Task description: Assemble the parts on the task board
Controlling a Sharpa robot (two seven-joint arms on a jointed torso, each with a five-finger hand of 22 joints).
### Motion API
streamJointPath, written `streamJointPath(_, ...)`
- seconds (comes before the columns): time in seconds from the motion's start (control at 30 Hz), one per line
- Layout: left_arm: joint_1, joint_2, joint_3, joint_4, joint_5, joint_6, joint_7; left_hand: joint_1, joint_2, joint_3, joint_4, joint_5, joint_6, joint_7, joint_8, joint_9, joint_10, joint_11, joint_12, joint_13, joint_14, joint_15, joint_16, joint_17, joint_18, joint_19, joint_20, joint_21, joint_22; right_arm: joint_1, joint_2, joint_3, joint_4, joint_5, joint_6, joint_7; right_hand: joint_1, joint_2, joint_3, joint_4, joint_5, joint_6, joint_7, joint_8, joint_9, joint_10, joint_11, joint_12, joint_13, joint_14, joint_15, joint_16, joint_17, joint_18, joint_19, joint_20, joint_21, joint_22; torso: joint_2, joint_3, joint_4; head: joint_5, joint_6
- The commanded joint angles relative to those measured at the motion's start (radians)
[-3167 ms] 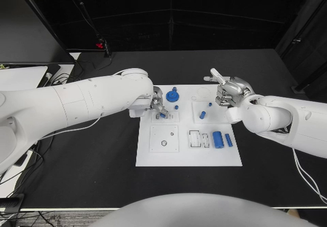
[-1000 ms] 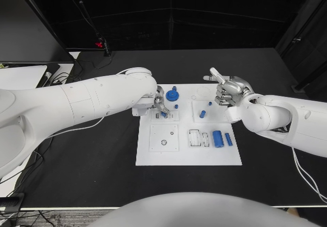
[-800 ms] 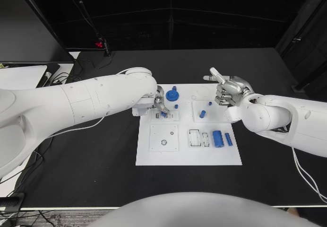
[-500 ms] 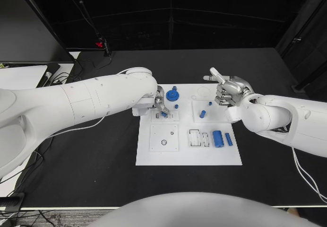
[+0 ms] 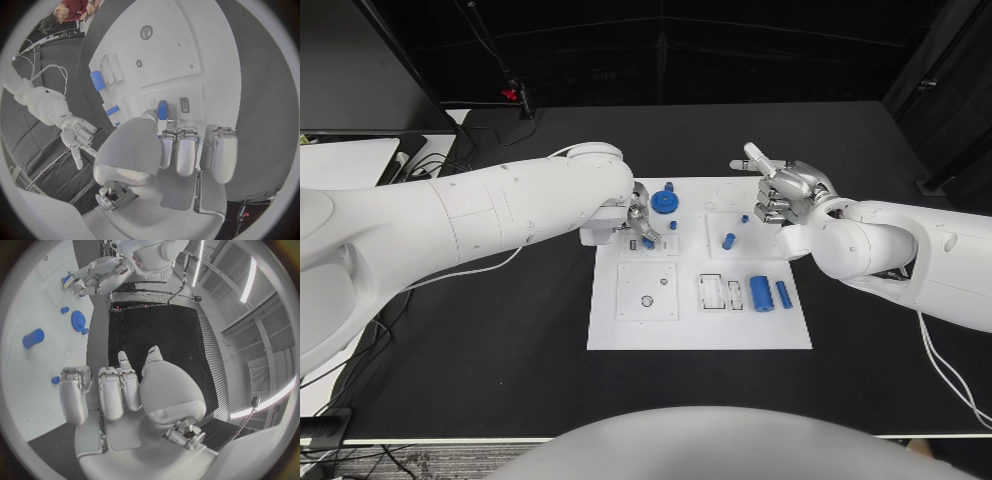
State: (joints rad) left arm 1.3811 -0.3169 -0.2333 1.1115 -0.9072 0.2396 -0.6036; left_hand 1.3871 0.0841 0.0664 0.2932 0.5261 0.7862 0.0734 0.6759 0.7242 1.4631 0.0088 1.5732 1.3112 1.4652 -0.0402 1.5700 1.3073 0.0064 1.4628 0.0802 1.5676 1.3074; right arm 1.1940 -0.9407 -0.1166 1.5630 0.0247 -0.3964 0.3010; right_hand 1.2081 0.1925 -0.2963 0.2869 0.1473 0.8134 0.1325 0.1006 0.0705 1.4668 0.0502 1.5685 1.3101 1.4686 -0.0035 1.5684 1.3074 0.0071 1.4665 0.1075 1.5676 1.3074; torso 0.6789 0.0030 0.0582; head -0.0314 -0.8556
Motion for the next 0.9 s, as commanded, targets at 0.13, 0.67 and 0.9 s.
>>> streamJointPath(0.13,-0.007,-0.001,-0.003,0.001,0.001,0.029,-0.016,0.02,0.031,0.007,0.0,-0.003,0.008,-0.015,-0.002,0.002,0.108,-0.007,-0.002,0.26,0.106,-0.007,0.001,0.263,-0.006,0.108,-0.007,0.003,0.263,0.001,0.001,0.001,0.001,0.0,0.009,0.005,0.007,0.003,0.001,0.001,-0.003,0.0,0.008,0.005,0.0,0.104,0.004,0.002,0.261,0.102,0.006,0.002,0.263,-0.007,0.104,0.005,0.003,0.263,0.0,0.0,0.0001,0.0,-0.001)
streamJointPath(0.67,-0.012,0.004,-0.003,-0.005,0.001,0.034,-0.016,0.004,0.03,0.011,0.001,-0.009,0.002,-0.012,-0.01,0.006,0.108,-0.005,-0.002,0.26,0.106,-0.006,0.001,0.263,-0.006,0.108,-0.006,0.003,0.263,0.001,0.001,0.001,0.001,0.0,0.01,0.005,0.006,0.004,0.0,0.002,-0.003,0.001,0.008,0.005,0.0,0.104,0.004,0.002,0.261,0.102,0.006,0.002,0.263,-0.007,0.104,0.006,0.003,0.263,0.0,0.0006,0.0009,0.0,-0.002)
streamJointPath(0.9,-0.013,0.004,-0.003,-0.006,0.001,0.035,-0.011,-0.101,0.02,-0.022,0.002,-0.072,-0.011,-0.003,-0.032,0.018,0.108,0.003,-0.002,0.26,0.106,0.003,0.001,0.263,-0.006,0.108,-0.001,0.003,0.263,0.001,0.002,0.001,0.0,0.0,0.011,0.004,0.006,0.004,0.0,0.002,-0.003,0.001,0.008,0.005,0.0,0.104,0.004,0.002,0.261,0.102,0.006,0.002,0.263,-0.007,0.104,0.006,0.003,0.263,0.0,-0.0008,-0.0008,-0.002,0.0)
